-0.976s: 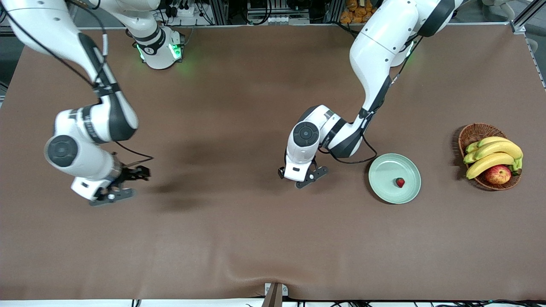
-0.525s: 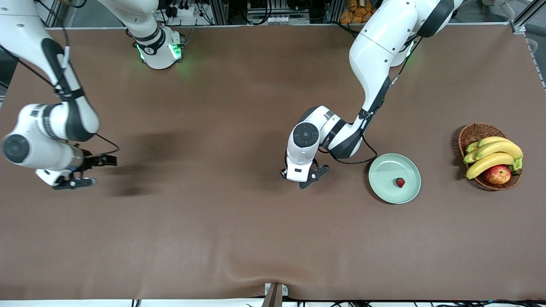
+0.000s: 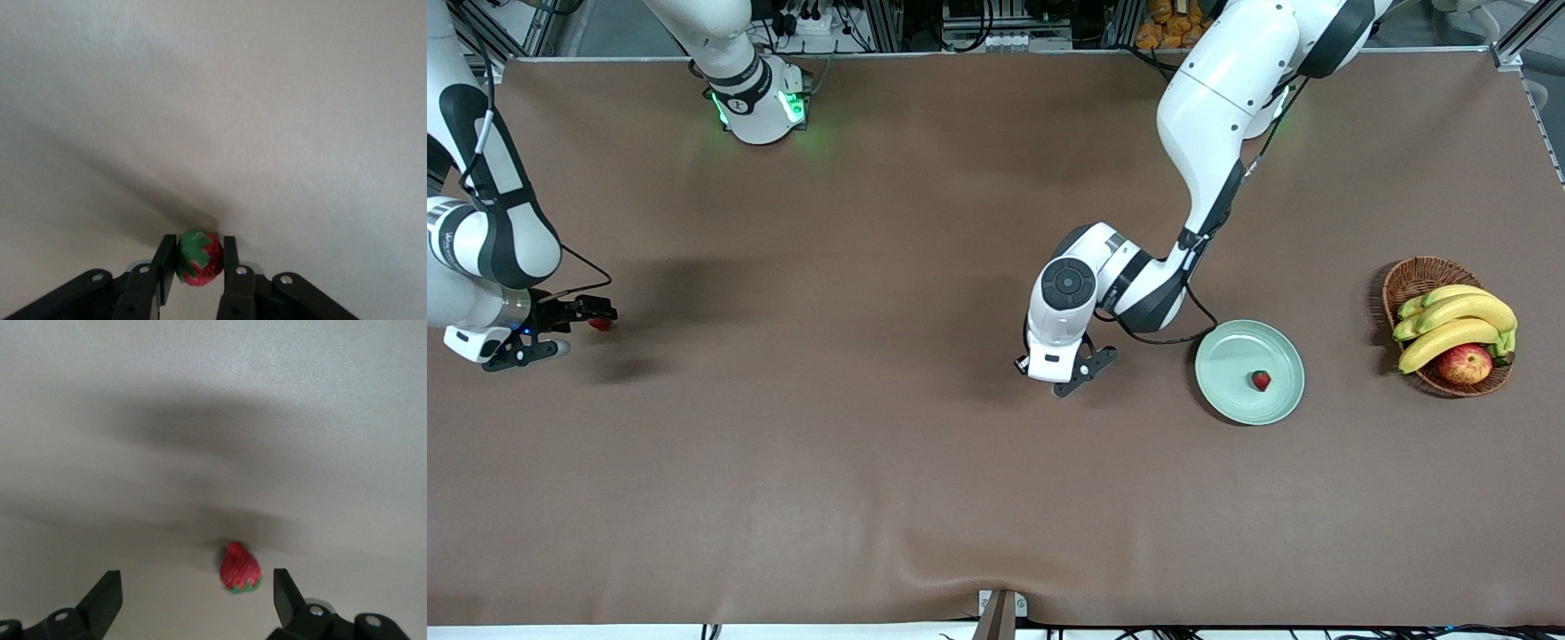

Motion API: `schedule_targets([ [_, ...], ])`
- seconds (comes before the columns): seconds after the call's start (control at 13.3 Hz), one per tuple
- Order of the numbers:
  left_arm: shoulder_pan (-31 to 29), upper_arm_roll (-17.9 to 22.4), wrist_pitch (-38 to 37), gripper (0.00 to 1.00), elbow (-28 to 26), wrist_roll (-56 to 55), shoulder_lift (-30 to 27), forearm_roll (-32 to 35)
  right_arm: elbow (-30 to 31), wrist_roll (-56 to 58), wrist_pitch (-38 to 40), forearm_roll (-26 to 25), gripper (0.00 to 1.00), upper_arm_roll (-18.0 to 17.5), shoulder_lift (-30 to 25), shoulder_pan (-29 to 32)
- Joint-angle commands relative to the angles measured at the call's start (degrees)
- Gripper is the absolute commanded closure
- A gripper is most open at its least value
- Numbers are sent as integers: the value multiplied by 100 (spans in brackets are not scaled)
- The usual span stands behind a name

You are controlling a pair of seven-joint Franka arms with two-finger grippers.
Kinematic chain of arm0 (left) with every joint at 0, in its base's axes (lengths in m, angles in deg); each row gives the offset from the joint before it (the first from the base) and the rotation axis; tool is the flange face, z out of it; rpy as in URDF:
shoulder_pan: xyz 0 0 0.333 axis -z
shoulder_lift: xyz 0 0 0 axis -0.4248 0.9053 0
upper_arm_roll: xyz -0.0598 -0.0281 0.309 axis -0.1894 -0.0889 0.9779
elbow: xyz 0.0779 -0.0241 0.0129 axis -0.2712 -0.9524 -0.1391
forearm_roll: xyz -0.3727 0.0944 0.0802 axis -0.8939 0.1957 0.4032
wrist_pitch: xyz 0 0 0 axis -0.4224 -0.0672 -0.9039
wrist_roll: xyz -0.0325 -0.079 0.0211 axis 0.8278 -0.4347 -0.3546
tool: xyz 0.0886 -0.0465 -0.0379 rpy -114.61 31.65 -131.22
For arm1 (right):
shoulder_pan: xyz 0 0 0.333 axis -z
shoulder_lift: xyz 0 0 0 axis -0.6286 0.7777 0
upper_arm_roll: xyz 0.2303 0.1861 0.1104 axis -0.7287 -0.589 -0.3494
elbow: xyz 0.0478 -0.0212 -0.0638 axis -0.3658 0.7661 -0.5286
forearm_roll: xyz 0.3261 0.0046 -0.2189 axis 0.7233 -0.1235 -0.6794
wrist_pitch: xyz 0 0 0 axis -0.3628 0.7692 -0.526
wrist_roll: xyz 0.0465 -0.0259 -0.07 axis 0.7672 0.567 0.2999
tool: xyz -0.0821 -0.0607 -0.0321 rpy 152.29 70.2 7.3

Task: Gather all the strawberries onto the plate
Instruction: 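Carry the strawberry over the plate with the left gripper while the right gripper grasps another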

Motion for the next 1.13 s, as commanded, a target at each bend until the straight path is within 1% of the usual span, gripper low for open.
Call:
schedule_targets([
  [0.0, -249, 82, -81, 100, 39, 352, -229, 179, 104, 421, -485, -120, 0, -117, 210, 339],
  [0.23, -609, 73, -572, 100, 21, 1353, -651, 170, 112, 466, -627, -313, 0, -117, 334, 488],
  [0.45, -1110, 38, -1221, 100, 12, 2390, -1108, 135, 130, 466, -627, -375, 0, -117, 343, 506],
  [0.6, -1575, 12, -1609, 100, 21, 3399, -1346, 82, 156, 457, -619, -375, 0, -117, 404, 515],
  [0.68, -1760, 21, -1802, 100, 13, 3961, -1390, 82, 156, 457, -610, -383, 6, -117, 404, 506],
  [0.75, -1997, 21, -1970, 100, -5, 4523, -1451, 82, 148, 457, -592, -384, 42, -117, 404, 506],
  [0.83, -2234, 21, -2084, 100, -23, 4921, -1469, 82, 148, 457, -575, -384, 69, -117, 395, 515],
  [0.9, -2410, 12, -2173, 100, -101, 5238, -1487, 82, 156, 465, -566, -384, 91, -117, 395, 515],
  [0.98, -2586, 21, -2173, 100, -267, 5528, -1539, 82, 156, 474, -557, -384, 100, -117, 395, 515],
  [1.05, -2788, 12, -2156, 100, -391, 5853, -1531, 82, 165, 500, -505, -384, 100, -117, 395, 506],
])
